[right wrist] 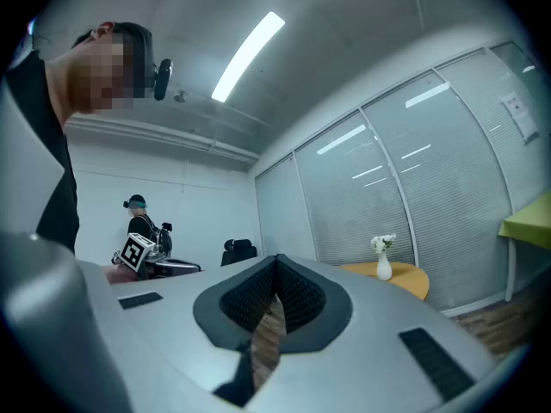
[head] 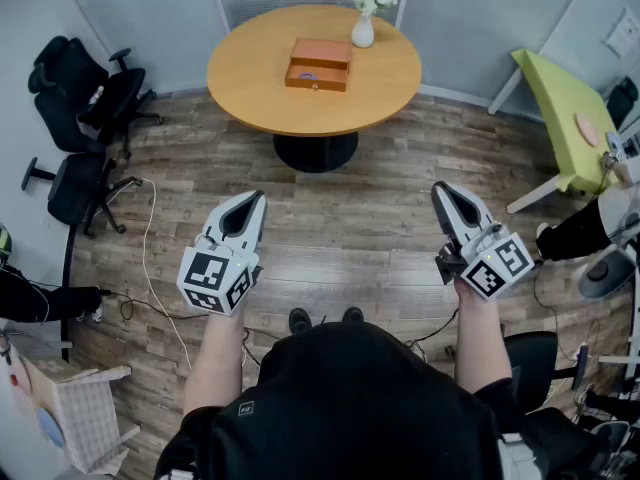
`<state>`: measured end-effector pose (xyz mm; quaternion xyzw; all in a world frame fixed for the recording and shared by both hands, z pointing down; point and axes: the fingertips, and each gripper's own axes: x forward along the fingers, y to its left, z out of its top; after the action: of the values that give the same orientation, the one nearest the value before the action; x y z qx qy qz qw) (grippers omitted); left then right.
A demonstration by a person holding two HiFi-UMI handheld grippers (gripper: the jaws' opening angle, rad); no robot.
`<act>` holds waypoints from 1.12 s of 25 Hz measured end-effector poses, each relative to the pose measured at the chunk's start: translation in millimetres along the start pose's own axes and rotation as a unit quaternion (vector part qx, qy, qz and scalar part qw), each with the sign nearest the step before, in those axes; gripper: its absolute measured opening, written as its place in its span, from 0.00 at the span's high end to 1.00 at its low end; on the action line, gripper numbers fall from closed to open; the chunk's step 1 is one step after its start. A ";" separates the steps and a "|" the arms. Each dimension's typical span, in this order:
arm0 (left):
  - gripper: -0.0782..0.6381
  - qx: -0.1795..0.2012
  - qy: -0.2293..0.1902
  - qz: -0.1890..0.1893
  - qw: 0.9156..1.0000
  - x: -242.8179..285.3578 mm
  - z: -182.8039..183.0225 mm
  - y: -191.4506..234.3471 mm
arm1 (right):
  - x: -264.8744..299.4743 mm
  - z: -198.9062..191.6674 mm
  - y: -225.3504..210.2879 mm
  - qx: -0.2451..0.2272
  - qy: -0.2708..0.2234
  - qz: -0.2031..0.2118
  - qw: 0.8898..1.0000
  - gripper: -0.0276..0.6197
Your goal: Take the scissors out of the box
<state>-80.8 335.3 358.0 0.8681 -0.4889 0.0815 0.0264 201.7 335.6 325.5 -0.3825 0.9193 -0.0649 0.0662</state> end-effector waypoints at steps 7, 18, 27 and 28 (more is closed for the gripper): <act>0.87 0.008 0.000 -0.008 1.000 3.7 1.2 -4.1 | -0.8 -2.9 -5.9 0.002 -0.004 -0.005 1.000 0.90; 0.87 0.003 -0.001 -0.003 1.000 19.7 8.9 -52.4 | -35.4 1.2 -24.1 0.025 -0.015 0.023 0.999 0.90; 0.87 -0.008 0.011 0.006 1.000 24.0 -4.3 -81.3 | -57.5 -4.9 -33.8 0.042 -0.013 0.041 0.998 0.90; 0.87 -0.010 0.011 0.007 1.000 25.0 -5.8 -80.4 | -57.2 -5.7 -35.7 0.043 -0.011 0.041 0.998 0.90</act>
<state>-0.2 356.8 370.6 0.8633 -0.4956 0.0865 0.0398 265.5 351.8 341.3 -0.3421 0.9298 -0.0972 0.0949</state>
